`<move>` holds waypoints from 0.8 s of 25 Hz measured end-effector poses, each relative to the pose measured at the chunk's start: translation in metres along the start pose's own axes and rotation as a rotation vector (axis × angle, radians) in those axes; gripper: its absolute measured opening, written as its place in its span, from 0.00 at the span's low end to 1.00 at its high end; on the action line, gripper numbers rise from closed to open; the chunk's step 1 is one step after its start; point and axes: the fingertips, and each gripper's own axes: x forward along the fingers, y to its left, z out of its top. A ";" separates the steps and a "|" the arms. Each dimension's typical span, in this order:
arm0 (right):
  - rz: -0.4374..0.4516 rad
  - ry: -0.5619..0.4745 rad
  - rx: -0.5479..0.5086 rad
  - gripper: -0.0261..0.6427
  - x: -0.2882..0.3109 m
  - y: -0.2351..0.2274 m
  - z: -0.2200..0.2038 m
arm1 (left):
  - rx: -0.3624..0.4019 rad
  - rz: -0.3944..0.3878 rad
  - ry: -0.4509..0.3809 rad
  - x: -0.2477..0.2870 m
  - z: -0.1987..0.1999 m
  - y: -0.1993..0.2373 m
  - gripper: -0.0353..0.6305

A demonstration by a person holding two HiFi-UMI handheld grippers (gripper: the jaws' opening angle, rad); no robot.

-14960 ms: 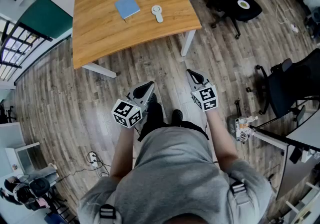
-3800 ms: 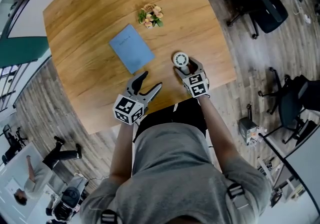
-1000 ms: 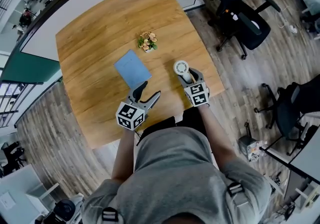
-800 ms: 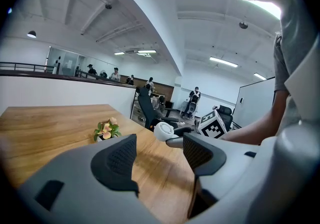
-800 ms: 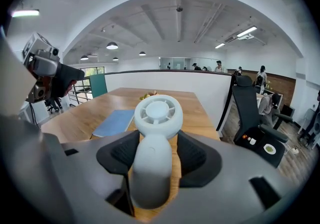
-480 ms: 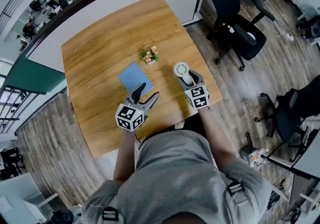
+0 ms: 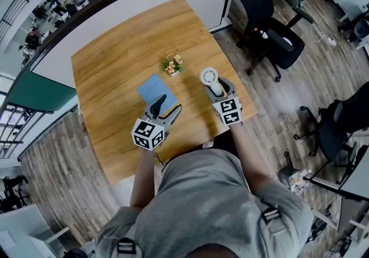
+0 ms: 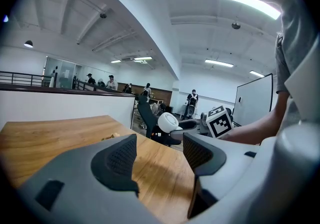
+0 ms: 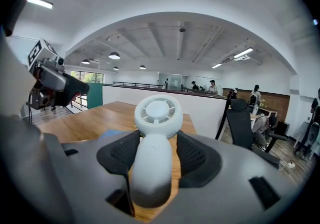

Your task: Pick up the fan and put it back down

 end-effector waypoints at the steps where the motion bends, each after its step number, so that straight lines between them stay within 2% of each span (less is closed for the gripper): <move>1: -0.002 -0.004 0.002 0.39 -0.001 0.000 0.002 | -0.001 0.000 -0.001 -0.001 0.000 0.001 0.50; 20: -0.023 -0.019 -0.015 0.39 -0.013 0.002 0.009 | -0.019 -0.009 -0.023 -0.009 0.001 0.002 0.50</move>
